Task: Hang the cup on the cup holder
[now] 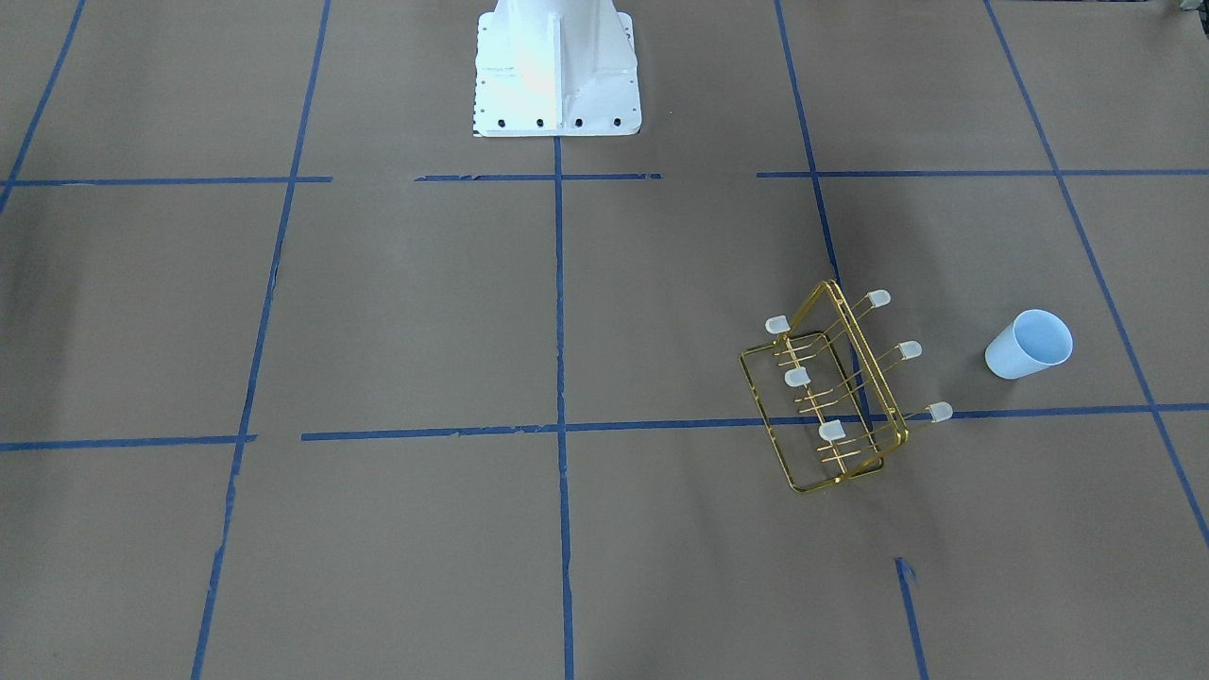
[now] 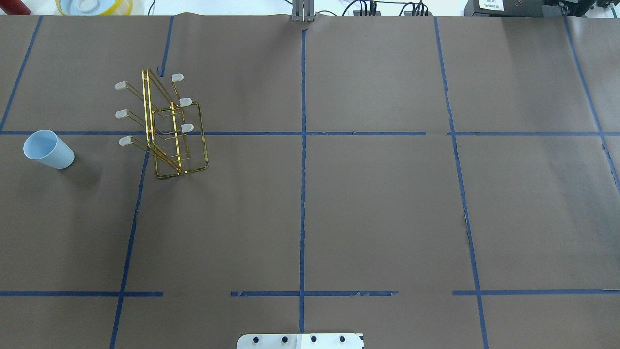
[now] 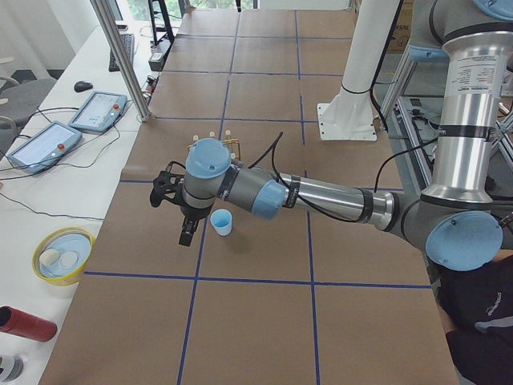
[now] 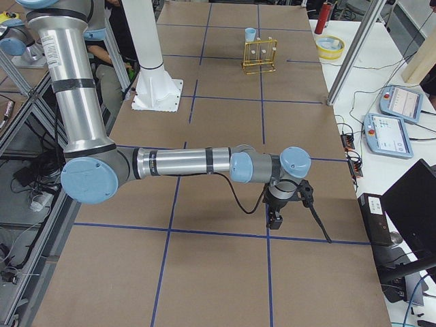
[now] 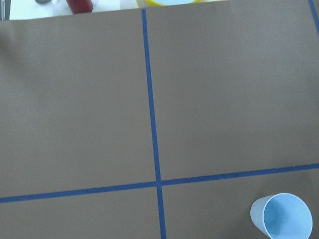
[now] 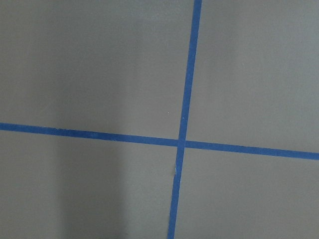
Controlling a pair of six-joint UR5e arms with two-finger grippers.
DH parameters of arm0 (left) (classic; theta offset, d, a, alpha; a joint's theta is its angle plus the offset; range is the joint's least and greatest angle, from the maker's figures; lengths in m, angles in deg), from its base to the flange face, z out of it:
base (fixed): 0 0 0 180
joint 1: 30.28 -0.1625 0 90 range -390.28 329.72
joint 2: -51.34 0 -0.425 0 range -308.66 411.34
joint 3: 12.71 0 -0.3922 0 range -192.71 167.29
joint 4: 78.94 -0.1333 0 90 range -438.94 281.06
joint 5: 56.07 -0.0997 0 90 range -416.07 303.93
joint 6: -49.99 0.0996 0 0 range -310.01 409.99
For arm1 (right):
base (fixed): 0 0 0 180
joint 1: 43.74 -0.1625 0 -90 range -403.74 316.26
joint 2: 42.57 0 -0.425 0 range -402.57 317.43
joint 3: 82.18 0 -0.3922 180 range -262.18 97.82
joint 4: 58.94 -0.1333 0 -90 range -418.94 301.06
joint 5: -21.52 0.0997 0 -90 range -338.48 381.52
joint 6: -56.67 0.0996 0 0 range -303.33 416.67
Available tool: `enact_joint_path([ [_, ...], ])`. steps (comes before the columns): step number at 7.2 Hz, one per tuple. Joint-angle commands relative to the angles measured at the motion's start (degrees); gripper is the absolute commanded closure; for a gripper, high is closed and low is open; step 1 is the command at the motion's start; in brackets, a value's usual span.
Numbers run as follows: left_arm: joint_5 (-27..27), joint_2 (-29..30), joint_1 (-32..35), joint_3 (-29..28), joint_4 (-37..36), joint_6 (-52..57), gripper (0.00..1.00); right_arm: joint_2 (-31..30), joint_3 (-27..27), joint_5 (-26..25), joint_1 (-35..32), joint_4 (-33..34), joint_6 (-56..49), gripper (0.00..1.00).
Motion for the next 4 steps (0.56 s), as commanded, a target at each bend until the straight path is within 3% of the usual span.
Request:
enact_joint_path([
  [1,-6.9,-0.2,-6.4,6.0,3.1,-10.3,0.0,0.0,0.0,0.0,0.0,0.0,0.0,0.0],
  [3,-12.0,-1.9,-12.2,6.4,17.0,-22.6,0.0,0.0,0.0,0.0,0.1,0.0,0.0,0.0],
  [4,-18.4,-3.7,-17.0,6.7,24.5,-29.6,0.0,0.0,0.0,0.0,0.0,0.0,0.0,0.0],
])
